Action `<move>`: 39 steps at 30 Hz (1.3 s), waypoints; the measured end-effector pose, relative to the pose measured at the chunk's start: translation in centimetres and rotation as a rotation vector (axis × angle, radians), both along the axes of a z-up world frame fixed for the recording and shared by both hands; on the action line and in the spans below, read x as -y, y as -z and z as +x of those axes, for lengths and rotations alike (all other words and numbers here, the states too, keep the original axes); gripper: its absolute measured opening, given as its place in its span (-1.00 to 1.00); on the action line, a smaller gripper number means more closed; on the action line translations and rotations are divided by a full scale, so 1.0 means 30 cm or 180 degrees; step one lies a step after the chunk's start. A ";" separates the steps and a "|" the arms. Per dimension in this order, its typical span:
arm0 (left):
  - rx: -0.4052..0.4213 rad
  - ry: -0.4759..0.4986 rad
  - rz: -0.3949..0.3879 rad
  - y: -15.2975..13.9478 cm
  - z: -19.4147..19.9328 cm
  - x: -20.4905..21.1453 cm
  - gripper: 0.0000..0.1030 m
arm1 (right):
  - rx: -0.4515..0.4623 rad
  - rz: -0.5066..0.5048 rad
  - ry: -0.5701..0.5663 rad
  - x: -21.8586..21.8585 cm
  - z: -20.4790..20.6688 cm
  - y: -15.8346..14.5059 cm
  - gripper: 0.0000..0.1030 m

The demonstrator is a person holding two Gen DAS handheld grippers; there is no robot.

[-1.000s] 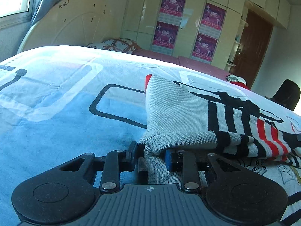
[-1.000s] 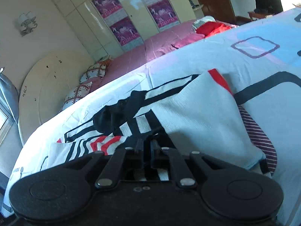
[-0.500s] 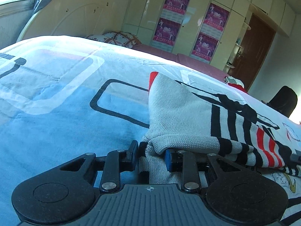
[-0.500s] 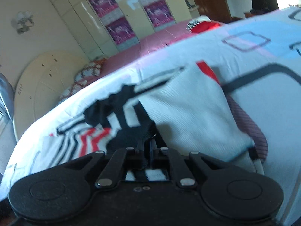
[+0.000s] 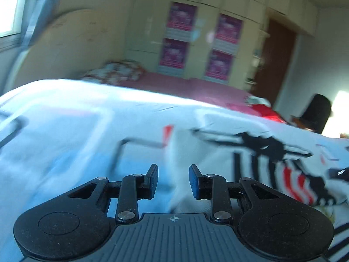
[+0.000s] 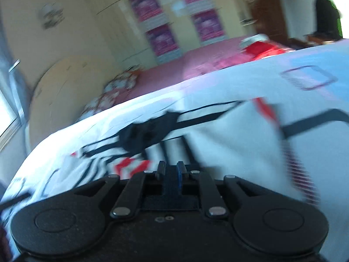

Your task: Fold small clothes

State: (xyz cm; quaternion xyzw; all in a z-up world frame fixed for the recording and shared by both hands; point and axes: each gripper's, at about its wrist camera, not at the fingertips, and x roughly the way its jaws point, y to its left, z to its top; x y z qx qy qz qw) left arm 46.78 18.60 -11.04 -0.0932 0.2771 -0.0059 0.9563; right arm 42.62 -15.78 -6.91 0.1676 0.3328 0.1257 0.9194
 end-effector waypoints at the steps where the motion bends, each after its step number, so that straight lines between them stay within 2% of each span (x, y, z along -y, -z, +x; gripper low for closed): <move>1: 0.0028 0.0112 0.0065 -0.004 0.064 0.024 -0.39 | 0.0004 -0.0047 -0.0140 -0.048 0.026 0.004 -0.73; 2: 0.0065 0.0220 0.0163 -0.003 0.127 0.051 0.01 | 0.0041 -0.0133 -0.0254 -0.100 0.046 0.009 -0.68; 4: 0.0027 0.0382 0.0306 0.021 0.249 0.092 0.57 | 0.0070 -0.0277 -0.0441 -0.191 0.089 0.022 -0.67; 5: -0.0015 0.0433 0.0312 0.042 0.302 0.096 0.57 | 0.0047 -0.0324 -0.0492 -0.228 0.116 0.035 -0.67; 6: -0.0148 0.0468 0.0303 0.068 0.353 0.098 0.57 | 0.0004 -0.0384 -0.0510 -0.257 0.141 0.052 -0.68; 7: -0.0389 0.0439 0.0344 0.108 0.402 0.100 0.56 | -0.0062 -0.0494 -0.0481 -0.278 0.162 0.073 -0.71; 8: -0.0492 0.0429 0.0367 0.145 0.428 0.093 0.57 | -0.0186 -0.0644 -0.0430 -0.292 0.189 0.105 -0.74; 9: -0.0402 0.0446 0.0411 0.152 0.425 0.093 0.57 | -0.0125 -0.0628 -0.0404 -0.286 0.192 0.120 -0.75; 12: -0.0375 0.0347 0.0531 0.108 0.392 0.097 0.48 | -0.0122 -0.0705 -0.0365 -0.279 0.184 0.102 -0.71; 15: -0.0091 0.0384 0.0347 0.039 0.288 0.060 0.47 | 0.0136 -0.0806 -0.0220 -0.241 0.115 0.043 -0.49; 16: -0.0049 0.0439 0.0317 0.027 0.261 0.062 0.47 | 0.0112 -0.0804 -0.0132 -0.213 0.107 0.038 -0.34; 20: -0.0020 0.0640 0.0346 0.030 0.212 0.091 0.47 | -0.0134 -0.0474 0.0313 -0.054 0.108 0.050 -0.31; 22: -0.0072 0.0672 0.0377 0.054 0.205 0.108 0.47 | -0.0232 -0.0426 0.0324 -0.025 0.111 0.066 -0.29; 25: -0.0225 0.0701 0.0439 0.125 0.198 0.133 0.47 | -0.0232 -0.0522 0.0177 -0.054 0.108 0.083 -0.16; 27: -0.0146 0.0696 0.0539 0.156 0.178 0.147 0.47 | -0.0171 -0.0763 0.0057 -0.098 0.106 0.093 -0.39; 29: -0.0159 0.0690 0.0513 0.149 0.178 0.140 0.47 | -0.0102 -0.1040 -0.0070 -0.128 0.098 0.103 -0.72; 33: -0.0206 0.0714 0.0700 0.148 0.174 0.151 0.47 | 0.0004 -0.1377 0.0031 -0.125 0.095 0.111 -0.82; 35: -0.0216 0.0707 0.0702 0.144 0.170 0.143 0.47 | 0.0026 -0.1482 0.0238 -0.117 0.093 0.105 -0.87; 36: -0.0211 0.0687 0.0701 0.141 0.165 0.135 0.47 | 0.0006 -0.1524 0.0379 -0.100 0.091 0.101 -0.96; 37: -0.0205 0.0653 0.0691 0.137 0.161 0.126 0.47 | -0.0098 -0.1570 0.0514 -0.082 0.098 0.102 -0.96; 39: -0.0138 0.0571 0.0608 0.105 0.143 0.110 0.47 | -0.0074 -0.1236 0.0523 -0.034 0.075 0.069 -0.95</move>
